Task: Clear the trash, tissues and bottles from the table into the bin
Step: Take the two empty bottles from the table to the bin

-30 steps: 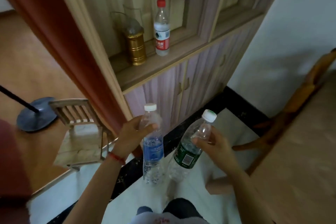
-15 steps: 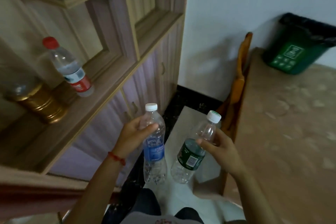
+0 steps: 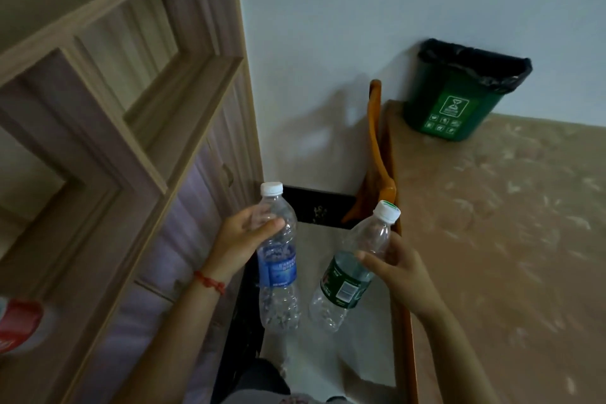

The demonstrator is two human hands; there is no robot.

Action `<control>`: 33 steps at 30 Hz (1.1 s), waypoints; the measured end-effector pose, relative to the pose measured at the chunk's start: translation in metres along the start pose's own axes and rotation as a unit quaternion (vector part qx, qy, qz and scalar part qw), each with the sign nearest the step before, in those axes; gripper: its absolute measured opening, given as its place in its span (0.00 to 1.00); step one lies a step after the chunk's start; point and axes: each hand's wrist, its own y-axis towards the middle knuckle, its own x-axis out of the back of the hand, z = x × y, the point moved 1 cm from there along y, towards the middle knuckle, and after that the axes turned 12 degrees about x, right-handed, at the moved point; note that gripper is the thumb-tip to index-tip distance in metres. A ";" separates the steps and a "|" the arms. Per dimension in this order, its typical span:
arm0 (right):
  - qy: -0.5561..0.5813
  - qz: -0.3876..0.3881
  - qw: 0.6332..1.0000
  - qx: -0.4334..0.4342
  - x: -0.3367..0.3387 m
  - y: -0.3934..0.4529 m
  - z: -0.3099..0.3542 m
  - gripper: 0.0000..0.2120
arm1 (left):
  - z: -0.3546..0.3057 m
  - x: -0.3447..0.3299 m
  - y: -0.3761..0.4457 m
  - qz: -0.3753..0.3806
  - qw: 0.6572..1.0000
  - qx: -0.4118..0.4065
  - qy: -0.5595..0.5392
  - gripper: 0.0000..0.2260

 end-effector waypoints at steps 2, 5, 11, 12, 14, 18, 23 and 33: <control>-0.007 -0.003 1.000 -0.005 -0.002 0.027 0.002 0.23 | -0.014 0.006 0.028 0.003 1.000 -0.008 0.007 0.13; -0.003 -0.008 1.000 -0.011 -0.003 0.065 0.004 0.21 | -0.032 0.012 0.070 0.011 1.000 -0.011 0.007 0.14; -0.010 -0.028 0.999 0.019 0.001 0.129 0.009 0.21 | -0.058 0.007 0.142 0.038 0.999 -0.016 0.010 0.09; -0.007 -0.032 0.999 0.022 0.004 0.140 0.009 0.21 | -0.063 0.005 0.153 0.039 0.999 -0.018 0.013 0.08; -0.003 -0.037 0.999 0.023 0.011 0.164 0.005 0.19 | -0.071 0.000 0.177 0.046 0.999 -0.021 0.015 0.09; 0.003 -0.047 0.999 0.022 0.027 0.215 -0.003 0.14 | -0.091 -0.014 0.227 0.055 0.998 -0.030 0.016 0.08; 0.022 -0.045 0.998 0.025 0.054 0.277 -0.006 0.22 | -0.121 -0.036 0.280 0.072 0.996 -0.042 0.011 0.09; 0.032 -0.040 0.998 0.036 0.096 0.365 -0.006 0.17 | -0.166 -0.067 0.373 0.069 0.996 -0.055 0.016 0.14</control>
